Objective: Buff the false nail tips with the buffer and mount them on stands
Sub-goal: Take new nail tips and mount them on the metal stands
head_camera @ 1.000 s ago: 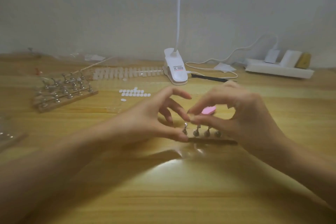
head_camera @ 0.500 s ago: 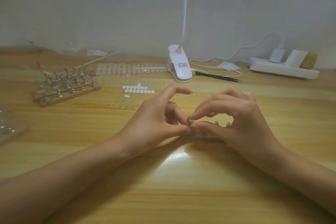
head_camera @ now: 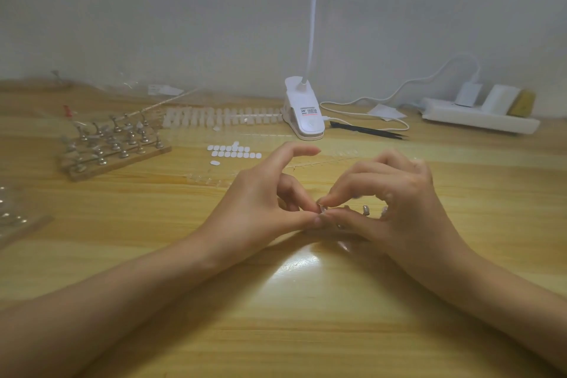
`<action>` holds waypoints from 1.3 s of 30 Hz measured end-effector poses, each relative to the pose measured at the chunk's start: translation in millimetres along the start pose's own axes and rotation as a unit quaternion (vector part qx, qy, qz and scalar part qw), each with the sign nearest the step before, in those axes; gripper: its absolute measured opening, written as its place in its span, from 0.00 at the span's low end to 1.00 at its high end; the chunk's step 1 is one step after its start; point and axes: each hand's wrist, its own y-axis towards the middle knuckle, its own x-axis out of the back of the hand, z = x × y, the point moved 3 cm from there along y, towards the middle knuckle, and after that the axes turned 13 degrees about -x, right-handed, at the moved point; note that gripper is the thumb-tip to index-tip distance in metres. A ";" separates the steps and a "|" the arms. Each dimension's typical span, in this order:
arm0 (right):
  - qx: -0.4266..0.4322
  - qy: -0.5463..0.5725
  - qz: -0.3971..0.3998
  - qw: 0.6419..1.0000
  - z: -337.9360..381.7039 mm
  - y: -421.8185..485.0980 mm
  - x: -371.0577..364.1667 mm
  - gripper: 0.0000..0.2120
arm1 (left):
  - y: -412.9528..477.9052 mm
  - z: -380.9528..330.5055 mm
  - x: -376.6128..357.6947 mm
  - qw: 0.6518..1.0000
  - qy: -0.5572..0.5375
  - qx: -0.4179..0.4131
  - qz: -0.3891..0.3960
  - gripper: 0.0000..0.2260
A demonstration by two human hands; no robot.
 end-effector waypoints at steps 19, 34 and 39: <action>-0.110 0.163 0.168 0.966 -5.5 33.2 13.8 0.10 | 0.5 1.8 0.0 1.000 0.010 -0.015 0.016 0.31; -0.134 -0.049 0.122 0.982 -105.5 79.7 -1.0 0.13 | 95.1 25.9 -5.2 0.924 0.360 0.024 0.125 0.13; -0.134 0.044 0.100 0.985 -110.8 73.2 1.7 0.08 | 102.5 30.3 -15.8 0.936 0.345 -0.008 0.072 0.07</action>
